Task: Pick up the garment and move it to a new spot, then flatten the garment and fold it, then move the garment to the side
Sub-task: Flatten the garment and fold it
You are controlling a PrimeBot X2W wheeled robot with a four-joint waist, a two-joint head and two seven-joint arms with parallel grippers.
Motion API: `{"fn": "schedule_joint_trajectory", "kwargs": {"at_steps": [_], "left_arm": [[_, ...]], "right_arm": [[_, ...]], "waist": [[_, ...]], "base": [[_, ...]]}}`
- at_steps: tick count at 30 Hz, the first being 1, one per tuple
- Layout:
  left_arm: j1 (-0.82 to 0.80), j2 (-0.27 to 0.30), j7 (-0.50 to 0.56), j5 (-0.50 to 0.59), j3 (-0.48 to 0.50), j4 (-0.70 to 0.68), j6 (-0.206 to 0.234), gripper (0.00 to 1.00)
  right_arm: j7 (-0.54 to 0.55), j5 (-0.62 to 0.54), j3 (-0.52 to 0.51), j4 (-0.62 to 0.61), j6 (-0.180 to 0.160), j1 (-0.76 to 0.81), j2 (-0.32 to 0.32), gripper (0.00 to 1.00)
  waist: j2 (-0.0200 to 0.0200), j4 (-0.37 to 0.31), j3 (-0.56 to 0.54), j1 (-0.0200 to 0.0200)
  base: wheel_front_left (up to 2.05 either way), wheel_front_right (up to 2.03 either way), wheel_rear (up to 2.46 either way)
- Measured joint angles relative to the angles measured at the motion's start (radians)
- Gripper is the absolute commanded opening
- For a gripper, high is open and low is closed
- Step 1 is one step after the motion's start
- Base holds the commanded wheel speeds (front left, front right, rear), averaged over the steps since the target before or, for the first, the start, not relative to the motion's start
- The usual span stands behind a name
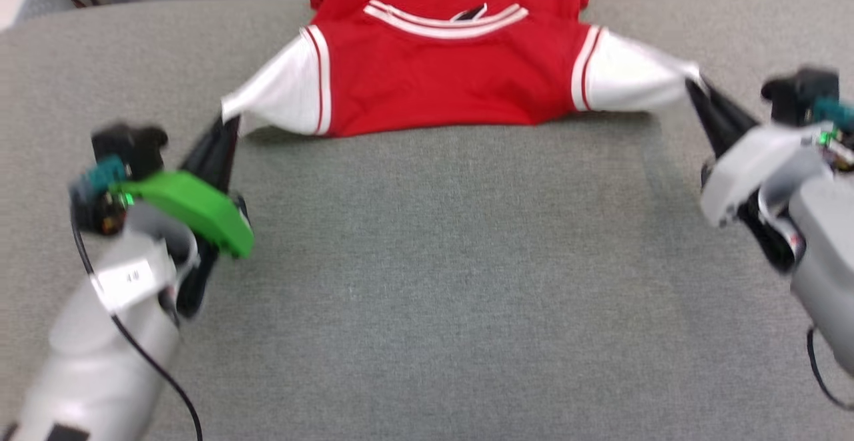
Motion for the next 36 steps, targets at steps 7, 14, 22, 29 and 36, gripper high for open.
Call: {"fn": "schedule_joint_trajectory", "kwargs": {"at_steps": [7,14,22,29,36], "left_arm": [[0.255,-0.023,0.000,0.018,0.101,-0.063,0.000,0.00],[0.431,-0.044,0.000,0.046,0.160,-0.097,0.001,0.00],[0.636,-0.081,0.000,0.057,0.255,-0.166,0.030,0.00],[0.757,-0.088,0.000,0.114,0.290,-0.188,0.069,0.00],[0.786,-0.094,0.000,0.130,0.295,-0.198,0.068,0.00]], "right_arm": [[0.000,-0.009,-0.022,-0.128,0.000,0.233,-0.077,0.00],[0.000,-0.021,-0.099,-0.211,0.000,0.459,-0.122,0.00],[0.006,-0.066,-0.224,-0.292,0.000,0.722,-0.125,0.00],[0.088,-0.085,-0.381,-0.399,0.000,0.956,-0.103,0.00],[0.184,-0.100,-0.456,-0.491,0.000,1.061,-0.068,0.00]], "waist": [[0.0000,0.012,-0.084,0.0000],[0.0000,0.019,-0.155,0.0000],[0.0000,0.020,-0.213,0.0000],[0.0000,0.030,-0.240,0.0000],[0.0000,0.040,-0.228,0.0000]], "base": [[0.00,0.00,0.00],[0.00,0.00,0.00],[0.00,0.00,0.00],[0.00,0.00,0.00],[0.00,0.00,0.00]]}}
